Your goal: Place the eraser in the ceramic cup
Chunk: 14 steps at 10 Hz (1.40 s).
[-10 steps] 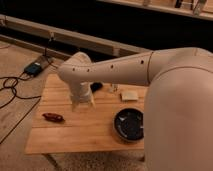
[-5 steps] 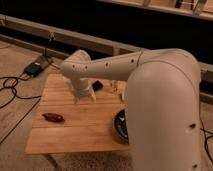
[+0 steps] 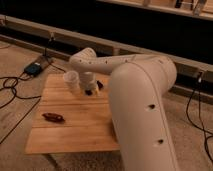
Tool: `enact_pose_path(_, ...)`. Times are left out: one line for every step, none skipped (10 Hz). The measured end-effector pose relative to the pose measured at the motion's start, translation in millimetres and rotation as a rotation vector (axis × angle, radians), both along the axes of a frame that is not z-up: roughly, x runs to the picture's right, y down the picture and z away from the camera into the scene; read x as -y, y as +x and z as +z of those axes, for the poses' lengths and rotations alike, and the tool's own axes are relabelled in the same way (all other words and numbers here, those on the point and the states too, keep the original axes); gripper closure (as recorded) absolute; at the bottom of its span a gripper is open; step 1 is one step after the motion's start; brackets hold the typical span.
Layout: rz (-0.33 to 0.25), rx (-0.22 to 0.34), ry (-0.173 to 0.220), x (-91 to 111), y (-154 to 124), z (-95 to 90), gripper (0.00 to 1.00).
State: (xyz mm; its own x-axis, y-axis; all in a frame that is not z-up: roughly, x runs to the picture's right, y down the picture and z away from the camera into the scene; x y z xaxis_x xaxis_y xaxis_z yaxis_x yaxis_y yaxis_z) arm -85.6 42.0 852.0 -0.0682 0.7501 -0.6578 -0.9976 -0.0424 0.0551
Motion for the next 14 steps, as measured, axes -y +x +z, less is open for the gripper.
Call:
enact_pose_path(0.011, 0.005, 0.001, 6.2, -0.9, 15.2, 0.35)
enact_pose_path(0.022, 0.010, 0.002, 13.0, -2.7, 31.2, 0.35)
enact_pose_path(0.031, 0.012, 0.004, 18.5, -2.9, 42.5, 0.35)
enact_pose_path(0.038, 0.012, 0.003, 22.4, -2.8, 51.6, 0.35)
enact_pose_path(0.048, 0.010, 0.003, 27.3, -1.9, 62.2, 0.35)
enact_pose_path(0.059, 0.008, 0.001, 31.6, -1.9, 73.9, 0.35)
enact_pose_path(0.067, 0.006, 0.002, 35.3, -1.7, 80.7, 0.35)
enact_pose_path(0.078, -0.001, 0.002, 39.7, -1.1, 89.9, 0.35)
enact_pose_path(0.086, -0.010, 0.005, 43.8, -0.8, 96.8, 0.35)
enact_pose_path(0.091, -0.021, 0.005, 46.7, -0.7, 103.8, 0.35)
enact_pose_path(0.095, -0.032, 0.005, 49.3, -1.7, 110.2, 0.35)
enact_pose_path(0.100, -0.046, 0.005, 52.5, -2.7, 116.7, 0.35)
enact_pose_path(0.106, -0.058, 0.006, 54.9, -4.1, 121.4, 0.35)
enact_pose_path(0.110, -0.069, 0.007, 56.4, -4.7, 124.8, 0.35)
